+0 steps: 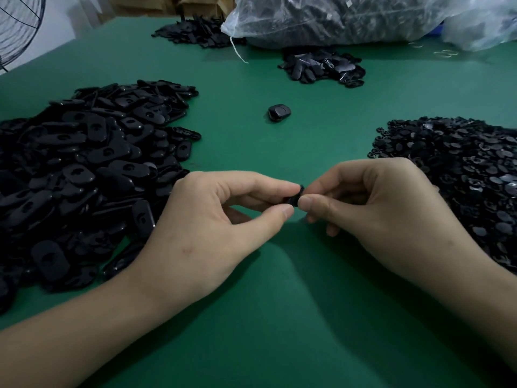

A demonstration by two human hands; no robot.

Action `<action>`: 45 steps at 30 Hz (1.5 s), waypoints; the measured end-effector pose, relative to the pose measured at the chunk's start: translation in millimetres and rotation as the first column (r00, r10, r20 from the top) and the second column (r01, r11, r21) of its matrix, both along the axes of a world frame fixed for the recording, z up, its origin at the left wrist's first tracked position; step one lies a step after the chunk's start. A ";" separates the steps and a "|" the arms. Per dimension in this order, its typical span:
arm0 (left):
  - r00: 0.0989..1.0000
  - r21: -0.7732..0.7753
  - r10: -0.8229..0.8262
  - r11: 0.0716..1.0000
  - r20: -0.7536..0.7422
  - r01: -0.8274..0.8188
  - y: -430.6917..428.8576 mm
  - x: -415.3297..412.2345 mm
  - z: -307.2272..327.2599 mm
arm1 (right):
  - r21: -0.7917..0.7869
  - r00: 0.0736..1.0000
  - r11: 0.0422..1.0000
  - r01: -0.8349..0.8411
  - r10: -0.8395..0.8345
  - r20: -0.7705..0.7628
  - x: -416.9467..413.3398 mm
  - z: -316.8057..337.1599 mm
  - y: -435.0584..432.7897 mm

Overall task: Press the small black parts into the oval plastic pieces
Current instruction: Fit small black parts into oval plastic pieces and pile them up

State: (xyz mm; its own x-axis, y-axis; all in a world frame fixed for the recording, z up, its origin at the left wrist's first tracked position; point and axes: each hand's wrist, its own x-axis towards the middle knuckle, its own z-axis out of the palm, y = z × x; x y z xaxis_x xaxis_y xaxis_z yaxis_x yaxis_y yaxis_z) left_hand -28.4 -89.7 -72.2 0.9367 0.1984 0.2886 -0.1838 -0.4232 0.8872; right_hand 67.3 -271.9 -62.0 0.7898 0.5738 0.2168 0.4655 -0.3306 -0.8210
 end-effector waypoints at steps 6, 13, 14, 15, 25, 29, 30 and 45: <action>0.998 -0.162 -0.036 0.986 -0.050 0.027 3.1 3.3 -1.8 | 0.081 0.994 0.992 0.098 -0.101 0.039 -7.4 -1.2 5.1; 0.994 -0.347 -0.036 0.938 -0.101 -0.001 2.8 6.5 0.2 | 0.018 0.959 0.989 0.146 -0.146 0.242 -13.0 -1.4 11.2; 0.994 -0.365 -0.033 0.931 -0.104 -0.008 3.1 6.9 0.5 | 0.012 0.954 0.990 0.143 -0.140 0.266 -13.9 -1.5 11.1; 0.994 -0.384 -0.029 0.923 -0.107 -0.014 3.9 7.5 0.5 | 0.007 0.948 0.990 0.137 -0.134 0.290 -14.7 -1.9 11.0; 0.995 -0.403 -0.032 0.915 -0.097 -0.010 7.8 9.6 -0.7 | -0.081 0.881 0.992 0.096 -0.047 0.470 -22.6 0.1 10.3; 0.996 -0.390 -0.028 0.921 -0.084 -0.007 9.0 9.5 -0.8 | -0.132 0.868 0.986 0.104 -0.025 0.497 -22.3 -1.4 9.2; 0.997 -0.383 -0.020 0.924 -0.078 -0.011 9.0 9.4 -1.1 | -0.117 0.883 0.988 0.097 -0.031 0.468 -22.1 -2.2 8.4; 0.986 -0.010 0.042 0.999 0.162 -0.041 -5.9 1.3 2.8 | 0.442 0.802 0.897 -0.005 0.267 -0.533 -21.5 3.0 16.5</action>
State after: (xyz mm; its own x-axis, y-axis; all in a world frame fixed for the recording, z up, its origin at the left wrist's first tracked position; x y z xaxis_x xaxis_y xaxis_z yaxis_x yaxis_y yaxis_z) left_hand -27.1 -95.6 -69.4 0.8684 0.2389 0.4344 -0.3077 -0.4273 0.8501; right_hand 45.8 -255.4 -59.1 0.7604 0.6494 -0.0113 -0.1147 0.1171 -0.9865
